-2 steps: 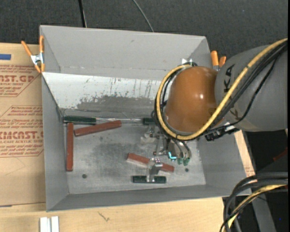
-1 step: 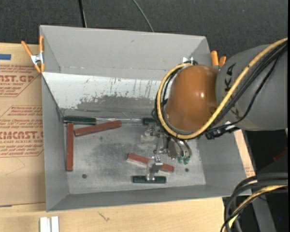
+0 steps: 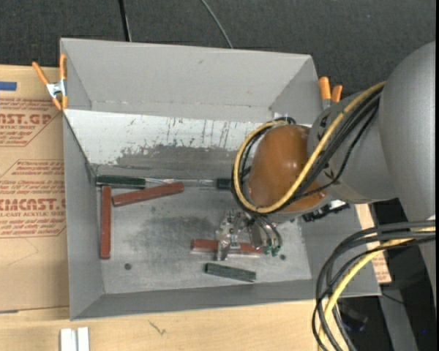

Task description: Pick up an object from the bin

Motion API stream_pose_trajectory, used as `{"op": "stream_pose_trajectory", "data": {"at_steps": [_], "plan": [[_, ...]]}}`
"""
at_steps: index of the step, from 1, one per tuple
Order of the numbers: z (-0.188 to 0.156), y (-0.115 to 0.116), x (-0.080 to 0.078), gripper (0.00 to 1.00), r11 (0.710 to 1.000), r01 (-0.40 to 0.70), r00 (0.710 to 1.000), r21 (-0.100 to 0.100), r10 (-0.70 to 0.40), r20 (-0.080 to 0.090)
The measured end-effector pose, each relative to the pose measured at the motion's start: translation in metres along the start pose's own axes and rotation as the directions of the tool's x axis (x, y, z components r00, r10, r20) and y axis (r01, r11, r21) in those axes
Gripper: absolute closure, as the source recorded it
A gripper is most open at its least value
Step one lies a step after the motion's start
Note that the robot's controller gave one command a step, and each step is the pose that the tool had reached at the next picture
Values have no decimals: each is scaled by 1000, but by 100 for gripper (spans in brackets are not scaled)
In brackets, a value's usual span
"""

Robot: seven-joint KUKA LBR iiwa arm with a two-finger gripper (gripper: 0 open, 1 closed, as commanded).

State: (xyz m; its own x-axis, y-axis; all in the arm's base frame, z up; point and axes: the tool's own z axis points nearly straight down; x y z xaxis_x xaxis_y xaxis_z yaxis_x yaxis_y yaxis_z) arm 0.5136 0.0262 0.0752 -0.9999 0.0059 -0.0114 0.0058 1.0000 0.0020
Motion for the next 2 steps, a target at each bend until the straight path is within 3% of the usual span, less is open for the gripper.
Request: {"op": "stream_pose_trajectory", "data": {"at_steps": [1,2], "plan": [[0,0,0,100,1000,0,1000,0,0,0],[-175,-20,16,100,998,-64,998,2,64,-3]]}}
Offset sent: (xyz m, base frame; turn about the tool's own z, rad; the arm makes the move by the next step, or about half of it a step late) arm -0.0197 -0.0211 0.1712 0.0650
